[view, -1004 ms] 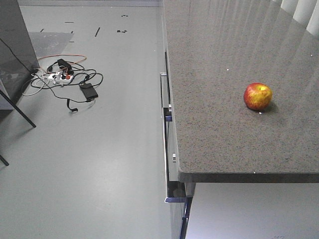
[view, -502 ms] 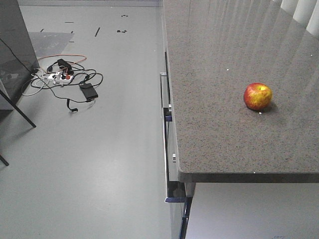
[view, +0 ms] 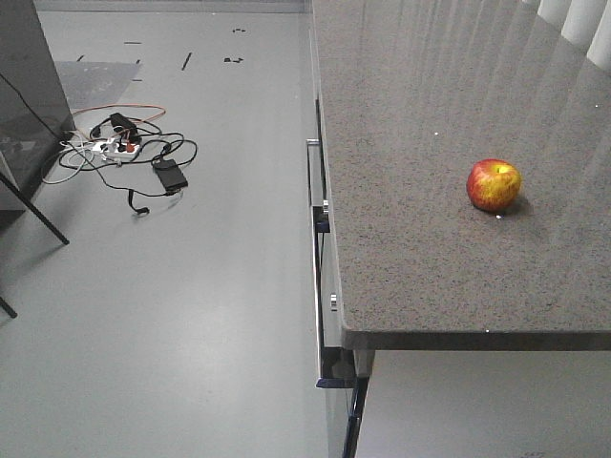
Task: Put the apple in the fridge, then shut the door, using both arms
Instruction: 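Raise the right arm and move the right gripper above the apple, then lower the right gripper onto the red-yellow apple and close it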
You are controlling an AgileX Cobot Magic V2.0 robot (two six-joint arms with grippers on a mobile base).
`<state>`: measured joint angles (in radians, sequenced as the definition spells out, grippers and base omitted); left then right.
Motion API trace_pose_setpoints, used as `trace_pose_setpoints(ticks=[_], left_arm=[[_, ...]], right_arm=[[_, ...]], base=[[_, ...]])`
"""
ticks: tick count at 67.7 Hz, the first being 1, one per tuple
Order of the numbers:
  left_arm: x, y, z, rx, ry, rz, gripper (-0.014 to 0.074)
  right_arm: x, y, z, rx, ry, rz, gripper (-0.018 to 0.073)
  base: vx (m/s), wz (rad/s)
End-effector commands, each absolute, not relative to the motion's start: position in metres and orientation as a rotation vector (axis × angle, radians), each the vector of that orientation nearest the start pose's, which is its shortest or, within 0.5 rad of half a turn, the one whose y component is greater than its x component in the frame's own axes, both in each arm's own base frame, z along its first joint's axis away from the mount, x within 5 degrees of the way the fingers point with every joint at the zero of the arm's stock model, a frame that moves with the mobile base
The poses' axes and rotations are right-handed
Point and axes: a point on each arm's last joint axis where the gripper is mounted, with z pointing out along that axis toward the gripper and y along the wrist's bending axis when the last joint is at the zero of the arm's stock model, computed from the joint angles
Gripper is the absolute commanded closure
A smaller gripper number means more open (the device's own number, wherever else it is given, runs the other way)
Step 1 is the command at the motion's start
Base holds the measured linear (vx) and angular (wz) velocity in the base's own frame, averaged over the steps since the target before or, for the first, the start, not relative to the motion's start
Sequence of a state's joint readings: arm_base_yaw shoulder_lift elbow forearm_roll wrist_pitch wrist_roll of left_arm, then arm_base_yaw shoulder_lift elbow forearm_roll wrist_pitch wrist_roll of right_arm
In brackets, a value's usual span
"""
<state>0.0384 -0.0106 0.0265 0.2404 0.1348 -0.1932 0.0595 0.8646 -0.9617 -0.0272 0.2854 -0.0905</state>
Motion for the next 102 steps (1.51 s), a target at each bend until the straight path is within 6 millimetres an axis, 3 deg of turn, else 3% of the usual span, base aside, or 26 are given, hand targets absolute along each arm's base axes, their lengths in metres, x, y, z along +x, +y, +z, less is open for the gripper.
trace_pose_setpoints(ticks=[1,17,33,49,68,102], left_arm=[[0.056,0.004,0.195,-0.009,1.563,0.073,0.0604],[0.056,0.004,0.195,-0.009,1.563,0.073,0.0604],[0.056,0.004,0.195,-0.009,1.563,0.073,0.0604],[0.056,0.004,0.195,-0.009,1.563,0.073,0.0604],[0.056,0.004,0.195,-0.009,1.563,0.073,0.0604],[0.056,0.004,0.195,-0.009,1.563,0.073,0.0604]], right_arm=[[0.208,0.012,0.446,-0.153,1.640,-0.066,-0.0133],[0.301,0.015,0.443,-0.146,1.814,-0.059,-0.0125],[0.377,-0.005,0.403,-0.030,2.027,-0.034,-0.0115],[0.428,-0.007,0.360,-0.024,2.158,-0.008,-0.0109],[0.464,-0.025,0.314,0.054,2.262,0.012,-0.0104],[0.485,-0.029,0.261,0.008,2.371,0.018,-0.0094]], base=[[0.00,0.00],[0.00,0.00],[0.00,0.00],[0.00,0.00],[0.00,0.00],[0.00,0.00]])
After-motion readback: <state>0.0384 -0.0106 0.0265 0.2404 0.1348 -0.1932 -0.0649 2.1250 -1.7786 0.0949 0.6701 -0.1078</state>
